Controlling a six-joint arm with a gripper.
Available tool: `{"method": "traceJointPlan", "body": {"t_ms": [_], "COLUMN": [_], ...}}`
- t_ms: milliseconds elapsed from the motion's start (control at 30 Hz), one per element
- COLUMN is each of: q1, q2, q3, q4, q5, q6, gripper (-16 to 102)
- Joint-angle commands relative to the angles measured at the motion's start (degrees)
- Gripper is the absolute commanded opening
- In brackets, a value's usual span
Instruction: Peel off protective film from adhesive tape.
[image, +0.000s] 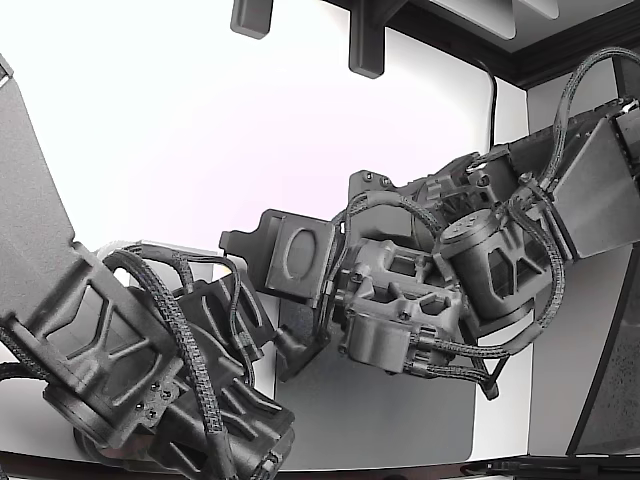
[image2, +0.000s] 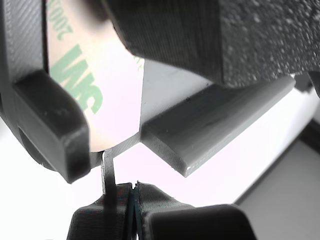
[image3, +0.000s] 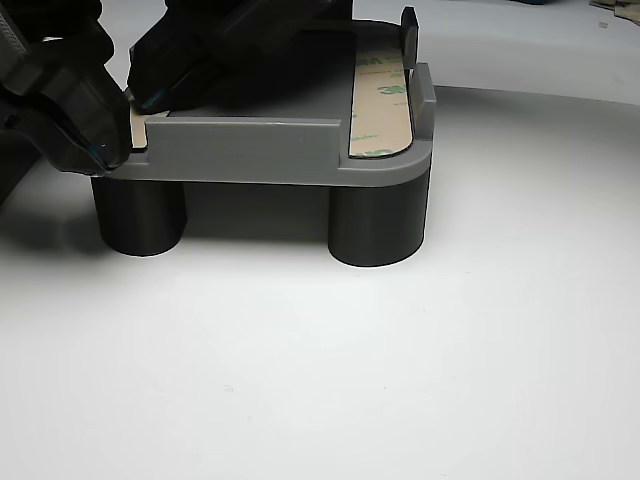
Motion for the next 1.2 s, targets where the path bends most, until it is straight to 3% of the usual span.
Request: {"method": "traceJointPlan", "body": {"t_ms": [0, 1167], "q1": [-0.1, 0.1], "q2": [0.6, 0.4], "q3": [-1.9, -2.5], "q4": [-0.3, 0.4], "q5": [0.7, 1.1], "q6": [0.3, -0.2], "gripper": [-10, -10]}}
